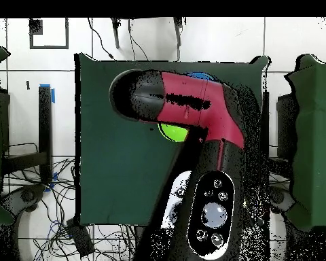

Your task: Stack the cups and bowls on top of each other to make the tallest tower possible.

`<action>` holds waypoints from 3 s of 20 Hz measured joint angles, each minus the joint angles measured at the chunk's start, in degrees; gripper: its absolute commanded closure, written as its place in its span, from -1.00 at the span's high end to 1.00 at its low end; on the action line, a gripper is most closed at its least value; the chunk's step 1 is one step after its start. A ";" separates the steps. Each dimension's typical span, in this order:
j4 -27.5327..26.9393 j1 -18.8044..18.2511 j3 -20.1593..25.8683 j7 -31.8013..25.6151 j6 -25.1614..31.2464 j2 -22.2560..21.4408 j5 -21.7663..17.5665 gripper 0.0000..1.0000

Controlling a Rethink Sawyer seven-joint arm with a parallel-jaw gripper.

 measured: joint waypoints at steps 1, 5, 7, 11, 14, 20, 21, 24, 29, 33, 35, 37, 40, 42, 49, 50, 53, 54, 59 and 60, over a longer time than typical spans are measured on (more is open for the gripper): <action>0.03 -0.24 0.30 -0.05 -0.01 -0.20 -0.11 -1.00; 0.07 -2.24 2.28 -0.57 -0.01 -1.74 -1.09 -1.00; 0.07 -3.79 3.36 -0.74 0.00 -2.86 -1.74 -1.00; 0.07 -5.20 4.24 -0.74 0.00 -4.09 -3.07 -1.00; 0.08 -5.39 4.83 -0.74 0.01 -4.51 -4.05 -1.00; 0.08 -5.39 6.49 -0.74 0.01 -4.69 -5.44 -1.00; 0.08 -5.39 6.77 -0.74 0.00 -4.69 -5.60 -1.00; 0.08 -5.35 7.50 -0.74 0.01 -4.71 -5.80 -1.00; 0.08 -4.70 8.42 -0.74 0.02 -4.73 -5.95 -1.00; 0.08 -3.01 8.48 -0.74 0.65 -4.73 -6.06 -1.00; 0.07 -2.35 8.51 -0.74 1.05 -4.73 -6.07 -1.00; 0.08 -0.91 8.55 -0.74 1.89 -4.73 -6.16 -1.00; 0.06 0.02 8.57 -0.74 2.35 -4.72 -6.17 -1.00; -0.07 1.10 8.59 -0.74 2.93 -4.68 -6.19 -1.00; -2.90 3.27 8.71 -0.74 5.49 -3.33 -6.30 -1.00; -3.51 3.33 8.71 -0.74 5.71 -3.07 -6.49 -1.00; -5.23 3.28 8.73 -0.74 5.92 -2.31 -7.30 -1.00; -5.55 3.26 8.75 -0.74 5.92 -2.20 -7.53 -1.00; -7.13 2.80 8.89 -0.74 5.93 -1.74 -8.50 -1.00; -7.36 2.54 9.01 -0.74 5.92 -1.62 -8.51 -1.00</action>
